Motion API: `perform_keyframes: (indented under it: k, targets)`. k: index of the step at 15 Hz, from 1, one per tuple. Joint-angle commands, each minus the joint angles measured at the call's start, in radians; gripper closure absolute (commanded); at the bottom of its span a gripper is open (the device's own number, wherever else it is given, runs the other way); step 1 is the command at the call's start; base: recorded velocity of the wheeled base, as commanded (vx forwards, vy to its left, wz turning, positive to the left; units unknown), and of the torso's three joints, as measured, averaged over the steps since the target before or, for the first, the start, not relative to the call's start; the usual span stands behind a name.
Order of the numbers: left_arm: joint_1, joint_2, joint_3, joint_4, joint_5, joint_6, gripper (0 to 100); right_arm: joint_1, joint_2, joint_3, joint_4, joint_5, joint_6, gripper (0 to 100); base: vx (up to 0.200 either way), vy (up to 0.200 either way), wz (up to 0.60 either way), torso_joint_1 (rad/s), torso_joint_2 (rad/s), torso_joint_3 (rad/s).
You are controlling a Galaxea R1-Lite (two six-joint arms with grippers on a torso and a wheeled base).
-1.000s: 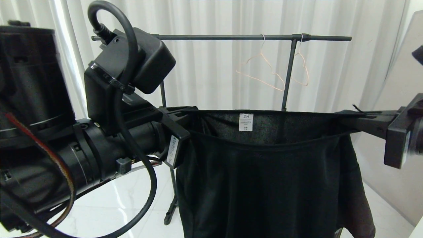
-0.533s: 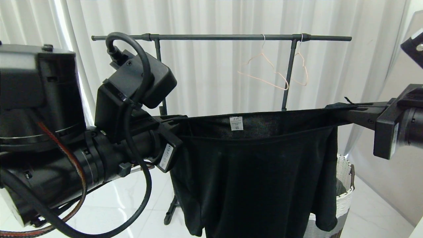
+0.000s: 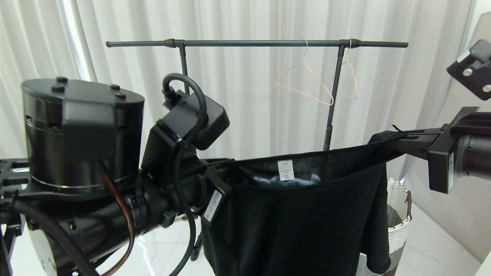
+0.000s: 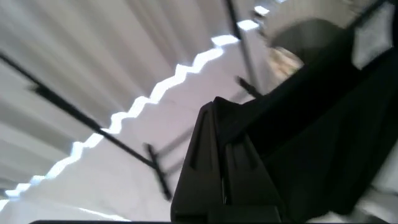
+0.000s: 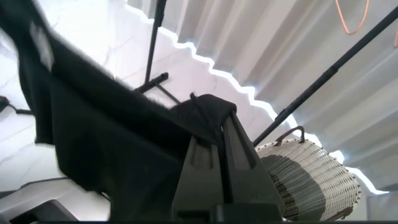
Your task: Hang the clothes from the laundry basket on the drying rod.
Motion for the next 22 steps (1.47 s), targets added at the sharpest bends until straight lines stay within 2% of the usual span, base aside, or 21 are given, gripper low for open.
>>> perform_keyframes:
  k: [1,3,4,8,14,16,18,22]
  targets:
    - [-0.044,-0.013,0.006,0.053,-0.057,-0.054,100,-0.003,0.005,-0.003,-0.001,0.0,0.001,100,0.0,0.0,0.0,0.0,0.0,0.0]
    - [-0.021,-0.035,0.006,0.096,-0.187,-0.08,100,0.0,-0.006,0.0,0.001,0.003,-0.001,100,0.0,0.0,0.0,0.0,0.0,0.0]
    - [0.001,-0.035,0.007,0.098,-0.208,-0.071,100,0.002,-0.009,0.002,0.007,0.003,0.001,100,0.0,0.0,0.0,0.0,0.0,0.0]
    - [0.031,-0.047,-0.017,0.091,-0.216,-0.066,100,0.002,-0.033,0.003,0.033,0.003,0.001,100,0.0,0.0,0.0,0.0,0.0,0.0]
    - [0.059,-0.053,-0.111,0.084,-0.208,-0.065,100,0.003,-0.042,0.002,-0.014,0.003,0.001,100,0.0,0.0,0.0,0.0,0.0,0.0]
    - [0.059,-0.052,-0.102,0.03,-0.195,-0.054,100,0.003,-0.066,0.017,-0.011,0.004,0.001,100,0.0,0.0,0.0,0.0,0.0,0.0]
    - [0.056,-0.053,-0.079,0.027,-0.19,-0.051,100,0.009,-0.079,0.038,-0.013,0.003,-0.001,100,0.0,0.0,0.0,0.0,0.0,0.0]
    - [0.056,-0.079,-0.031,0.027,-0.19,0.006,100,0.009,-0.078,0.034,-0.014,0.003,-0.008,100,0.0,0.0,0.0,0.0,0.0,0.0]
